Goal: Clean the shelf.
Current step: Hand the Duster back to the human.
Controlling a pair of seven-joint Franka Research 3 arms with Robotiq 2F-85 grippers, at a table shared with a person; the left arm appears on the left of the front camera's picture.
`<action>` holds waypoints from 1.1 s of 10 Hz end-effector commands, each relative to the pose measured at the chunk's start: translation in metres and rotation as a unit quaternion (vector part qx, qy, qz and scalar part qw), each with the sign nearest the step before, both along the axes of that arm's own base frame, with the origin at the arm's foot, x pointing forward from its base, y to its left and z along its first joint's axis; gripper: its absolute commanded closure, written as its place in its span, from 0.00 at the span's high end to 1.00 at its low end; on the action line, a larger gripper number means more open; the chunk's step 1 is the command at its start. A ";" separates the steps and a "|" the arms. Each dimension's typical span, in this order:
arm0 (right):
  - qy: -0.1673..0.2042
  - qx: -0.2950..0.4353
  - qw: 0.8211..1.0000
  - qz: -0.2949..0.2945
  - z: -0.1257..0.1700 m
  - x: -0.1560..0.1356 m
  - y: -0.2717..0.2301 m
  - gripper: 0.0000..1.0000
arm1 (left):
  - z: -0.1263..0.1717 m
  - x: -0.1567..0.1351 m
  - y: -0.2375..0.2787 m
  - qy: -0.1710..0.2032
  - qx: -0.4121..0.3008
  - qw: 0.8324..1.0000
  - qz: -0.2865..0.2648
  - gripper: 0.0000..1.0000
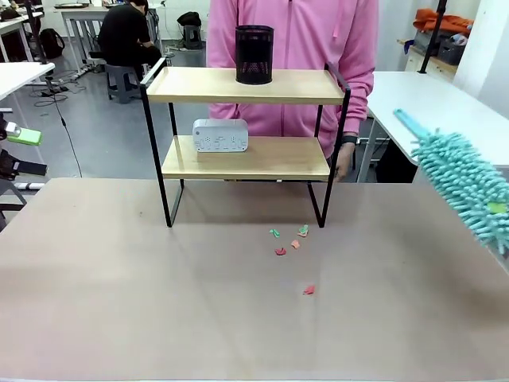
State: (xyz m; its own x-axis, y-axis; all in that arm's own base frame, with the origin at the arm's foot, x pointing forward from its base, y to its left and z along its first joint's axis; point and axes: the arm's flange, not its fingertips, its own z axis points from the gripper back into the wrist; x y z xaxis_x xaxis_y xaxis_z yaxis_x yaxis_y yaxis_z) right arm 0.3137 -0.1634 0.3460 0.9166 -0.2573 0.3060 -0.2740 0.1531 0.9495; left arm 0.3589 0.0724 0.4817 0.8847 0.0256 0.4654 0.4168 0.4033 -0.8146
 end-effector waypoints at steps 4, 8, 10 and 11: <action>0.046 0.007 0.999 -0.021 -0.004 0.013 0.005 0.00 | 0.001 -0.002 0.002 0.001 0.000 1.000 -0.001 1.00; 0.058 0.007 0.998 -0.015 -0.006 0.017 0.010 0.00 | 0.001 -0.002 0.002 0.001 0.000 1.000 -0.001 1.00; 0.056 0.007 0.998 -0.014 -0.009 0.017 0.010 0.00 | 0.001 -0.002 0.002 0.001 0.000 1.000 -0.001 1.00; 0.049 0.008 0.999 -0.012 -0.008 0.017 0.011 0.00 | 0.001 -0.002 0.002 0.001 0.000 1.000 -0.001 1.00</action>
State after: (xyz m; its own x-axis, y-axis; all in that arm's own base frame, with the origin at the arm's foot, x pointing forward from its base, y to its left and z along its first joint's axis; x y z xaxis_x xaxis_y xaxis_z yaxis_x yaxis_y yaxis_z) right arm 0.3230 -0.1555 0.3346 0.9420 -0.2579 0.2148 -0.1801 0.1516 0.9719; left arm 0.3590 0.0725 0.4814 0.8851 0.0259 0.4647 0.4161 0.4033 -0.8150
